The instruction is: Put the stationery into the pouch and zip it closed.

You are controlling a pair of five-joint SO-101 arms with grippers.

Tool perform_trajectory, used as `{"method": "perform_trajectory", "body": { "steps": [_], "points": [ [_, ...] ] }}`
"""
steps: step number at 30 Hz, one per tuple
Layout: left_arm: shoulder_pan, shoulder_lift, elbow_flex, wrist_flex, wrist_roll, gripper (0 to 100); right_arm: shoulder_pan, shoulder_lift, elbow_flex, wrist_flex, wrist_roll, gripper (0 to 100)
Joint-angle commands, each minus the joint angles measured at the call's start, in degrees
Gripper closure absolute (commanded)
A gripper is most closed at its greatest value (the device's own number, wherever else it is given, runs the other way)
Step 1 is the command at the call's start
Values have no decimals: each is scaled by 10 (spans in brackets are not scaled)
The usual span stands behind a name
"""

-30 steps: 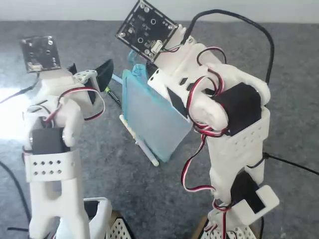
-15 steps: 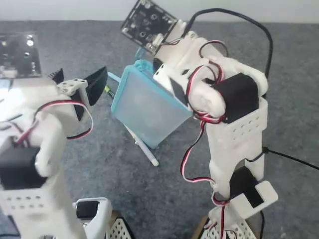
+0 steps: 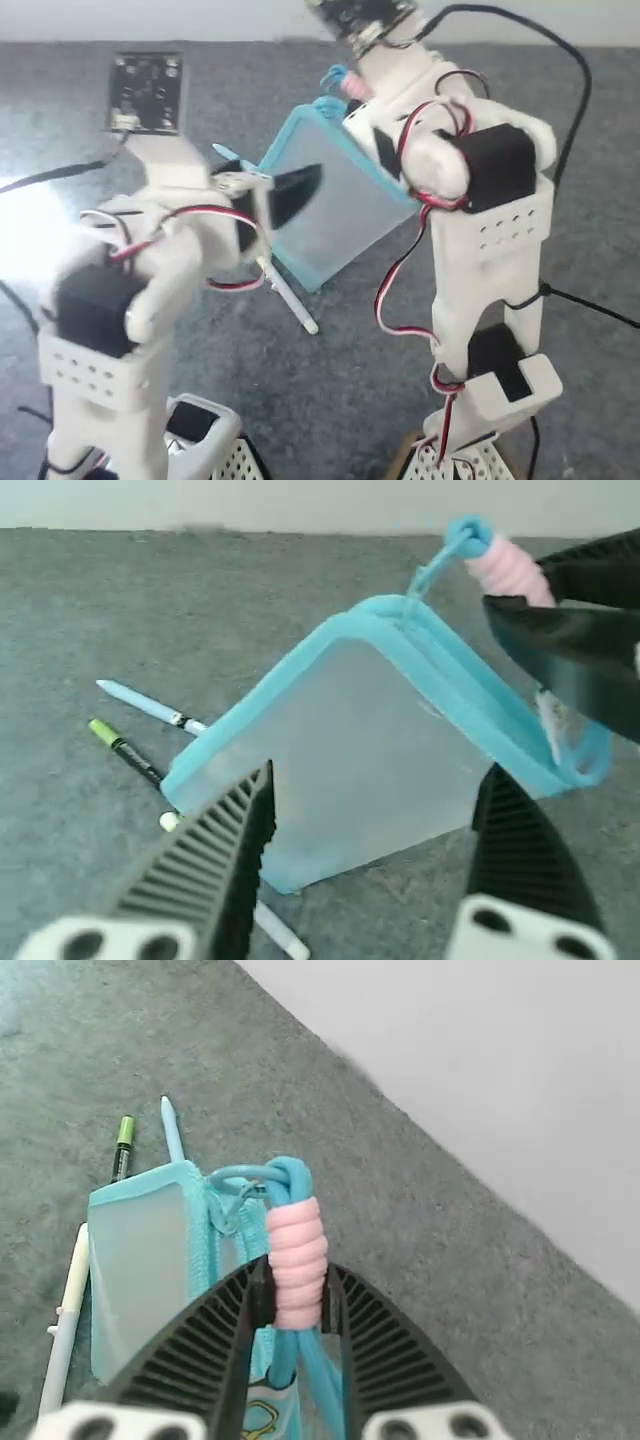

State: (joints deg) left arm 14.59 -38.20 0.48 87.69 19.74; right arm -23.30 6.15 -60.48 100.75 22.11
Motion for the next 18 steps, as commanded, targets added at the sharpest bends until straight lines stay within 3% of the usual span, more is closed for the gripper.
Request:
{"method": "perform_trajectory", "body": {
  "steps": [1,10,18],
  "points": [
    [42,1,-18,-33,33,695,8,-7,-2,22,-16,993],
    [51,1,101,-142,78,695,31,-8,-4,23,-13,993],
    [119,1,216,-263,78,697,39,-57,2,24,-13,993]
  ]
}}
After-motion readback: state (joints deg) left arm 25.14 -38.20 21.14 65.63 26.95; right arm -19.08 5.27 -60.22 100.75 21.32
